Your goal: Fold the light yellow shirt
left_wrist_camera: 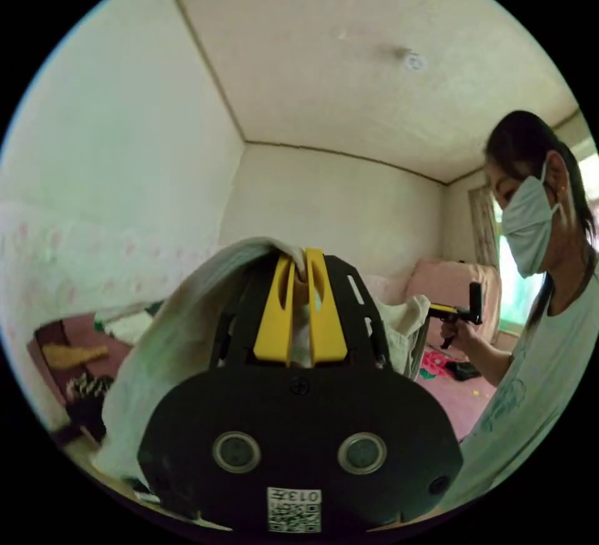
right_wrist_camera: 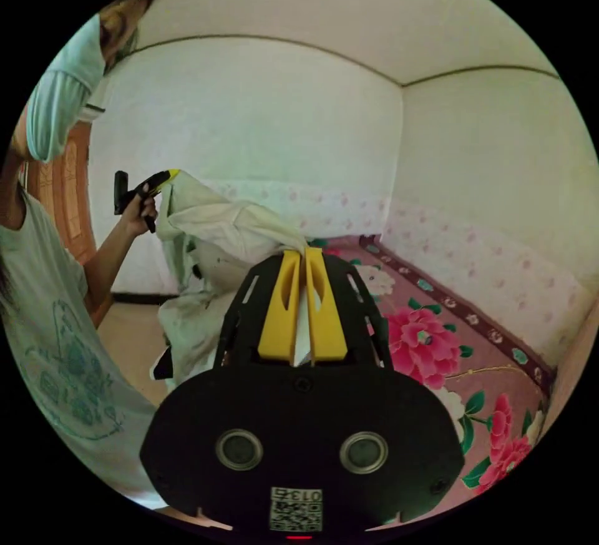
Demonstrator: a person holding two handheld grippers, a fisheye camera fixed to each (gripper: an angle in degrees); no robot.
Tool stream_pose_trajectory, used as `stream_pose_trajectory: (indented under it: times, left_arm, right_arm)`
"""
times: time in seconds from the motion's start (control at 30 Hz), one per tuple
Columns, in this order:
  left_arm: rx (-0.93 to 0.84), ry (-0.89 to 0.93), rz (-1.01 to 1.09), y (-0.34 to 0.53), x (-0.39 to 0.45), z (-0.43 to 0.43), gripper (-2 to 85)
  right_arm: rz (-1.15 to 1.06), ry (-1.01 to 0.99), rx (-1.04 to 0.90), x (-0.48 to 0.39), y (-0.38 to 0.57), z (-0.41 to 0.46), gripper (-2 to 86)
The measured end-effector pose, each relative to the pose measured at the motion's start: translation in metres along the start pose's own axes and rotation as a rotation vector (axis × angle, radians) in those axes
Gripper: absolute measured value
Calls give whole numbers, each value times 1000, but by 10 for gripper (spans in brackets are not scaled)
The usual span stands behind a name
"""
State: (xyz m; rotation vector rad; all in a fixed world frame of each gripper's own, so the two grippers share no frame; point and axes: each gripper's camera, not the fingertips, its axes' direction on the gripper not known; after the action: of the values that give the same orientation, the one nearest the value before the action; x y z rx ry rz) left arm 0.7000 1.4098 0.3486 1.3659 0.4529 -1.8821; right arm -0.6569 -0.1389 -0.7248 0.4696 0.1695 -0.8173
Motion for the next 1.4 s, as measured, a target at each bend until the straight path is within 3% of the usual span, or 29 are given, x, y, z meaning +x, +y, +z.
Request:
stream_pose_trajectory:
  times: [0.2,0.5,0.7,0.83,1.0,1.1,1.17,1.3,1.4]
  left_arm:
    - [37,236,163,-65,114,2,24]
    - [73,614,184,-56,269,58,25]
    - [13,820,272,-51,372,111,27]
    - [-85,948,232,-41,416,178,26]
    - [-376,1216,19,2,499,363,23]
    - [-452,1277,-41,11,554,445,23]
    - [-422,1314,-7,-5,578,469,23]
    - [-200,1467,-39,-64,574,490,25]
    - [-114,1529,25,-88,540,504,28]
  right_arm:
    - [-46,318,223,-38,57,-284,9]
    - [-80,791,180,-152,213,-596,9]
    - [-71,1031,88,-241,302,-730,9]
    - [14,1101,34,-263,353,-765,8]
    - [292,1184,-69,-214,447,-768,8]
    - [361,1314,-75,-197,464,-767,8]
    - [315,1395,-64,-214,446,-762,8]
    - [87,1576,-72,-293,394,-709,8]
    - [-21,1516,-109,-348,382,-649,8]
